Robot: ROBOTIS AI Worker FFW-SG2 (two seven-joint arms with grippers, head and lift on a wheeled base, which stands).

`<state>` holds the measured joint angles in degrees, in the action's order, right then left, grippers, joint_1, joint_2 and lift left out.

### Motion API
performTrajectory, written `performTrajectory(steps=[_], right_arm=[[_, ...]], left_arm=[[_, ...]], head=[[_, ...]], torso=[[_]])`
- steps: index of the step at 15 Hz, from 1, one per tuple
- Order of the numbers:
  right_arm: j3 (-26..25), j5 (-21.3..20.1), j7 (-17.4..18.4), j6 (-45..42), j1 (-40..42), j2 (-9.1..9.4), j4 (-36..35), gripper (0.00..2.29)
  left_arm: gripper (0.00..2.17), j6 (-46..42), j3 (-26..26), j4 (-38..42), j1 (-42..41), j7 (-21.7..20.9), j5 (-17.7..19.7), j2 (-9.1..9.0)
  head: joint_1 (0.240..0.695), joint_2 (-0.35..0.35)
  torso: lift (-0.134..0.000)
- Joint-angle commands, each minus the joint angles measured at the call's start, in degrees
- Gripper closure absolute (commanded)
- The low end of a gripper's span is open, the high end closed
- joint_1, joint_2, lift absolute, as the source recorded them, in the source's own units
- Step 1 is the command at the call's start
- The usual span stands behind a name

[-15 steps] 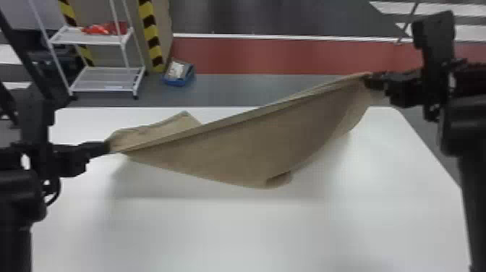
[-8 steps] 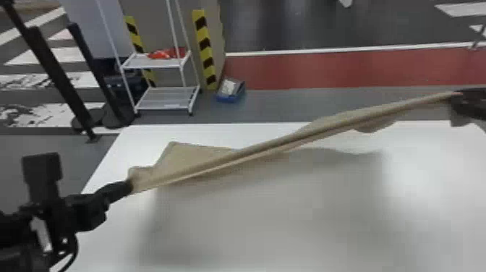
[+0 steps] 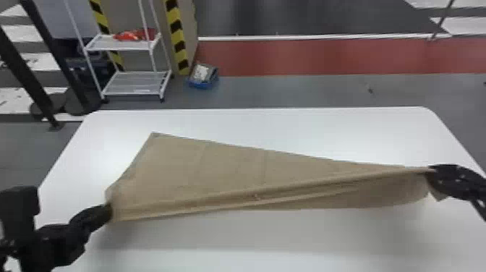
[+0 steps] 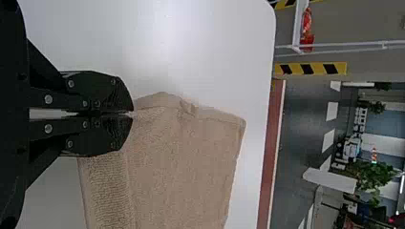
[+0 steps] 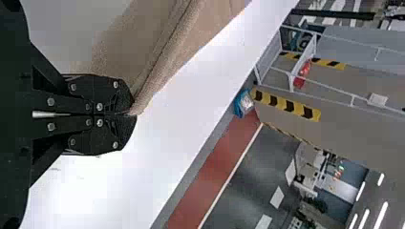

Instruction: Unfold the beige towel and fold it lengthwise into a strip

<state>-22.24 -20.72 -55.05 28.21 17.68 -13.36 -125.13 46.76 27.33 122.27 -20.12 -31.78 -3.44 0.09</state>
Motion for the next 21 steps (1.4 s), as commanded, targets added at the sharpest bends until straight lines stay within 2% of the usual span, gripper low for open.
performTrajectory(steps=[1, 5, 6, 9, 10, 13, 17, 19, 21], right_arm=[[-0.3, -0.3, -2.8, -0.5, 1.0, -0.62, 0.4, 0.00], [-2.1, -0.6, -13.0, -2.9, 2.6, -2.11, -1.3, 0.06], [-2.7, -1.7, -15.8, -4.2, 3.2, -2.64, -2.2, 0.06], [-2.9, -9.3, -21.8, -10.5, 6.0, -3.69, -3.7, 0.06], [-2.9, -11.2, -23.3, -10.5, 6.8, -4.57, -4.1, 0.07], [-1.6, -17.5, -23.3, -12.4, 9.0, -5.10, -3.6, 0.10], [5.9, -25.0, -23.3, -12.1, 9.8, -5.10, -2.0, 0.21], [8.0, -26.9, -23.3, -12.1, 10.0, -5.10, -1.8, 0.27], [8.5, -27.4, -23.3, -11.9, 10.4, -5.10, -1.8, 0.50]], left_arm=[[0.00, -0.2, 0.2, 1.0, -0.8, 0.0, 0.1, -0.24], [0.03, -0.2, 1.6, 3.6, -2.1, -0.7, 0.2, -0.24], [0.03, -0.2, 2.4, 4.1, -2.4, -1.1, 0.2, -0.24], [0.03, -0.2, 4.5, 4.6, -2.7, -2.7, 0.4, -0.24], [0.03, -0.2, 5.2, 4.9, -3.4, -2.9, 0.7, -0.24], [0.03, -0.2, 6.7, 4.9, -3.8, -3.0, 1.6, -0.24], [0.03, -0.2, 6.3, 4.6, -3.8, -3.7, 1.7, -0.24], [0.03, -0.2, 6.4, 4.2, -3.8, -4.0, 1.9, -0.24], [0.03, -0.2, 6.7, 3.9, -4.1, -4.2, 2.1, -0.24]], head=[[0.695, 0.052], [0.695, 0.081], [0.695, 0.088], [0.695, 0.112], [0.695, 0.122], [0.695, 0.124], [0.695, 0.135], [0.695, 0.154], [0.695, 0.175]], torso=[[-0.126], [-0.126], [-0.126], [-0.126], [-0.126], [-0.126], [-0.126], [-0.126], [-0.126]])
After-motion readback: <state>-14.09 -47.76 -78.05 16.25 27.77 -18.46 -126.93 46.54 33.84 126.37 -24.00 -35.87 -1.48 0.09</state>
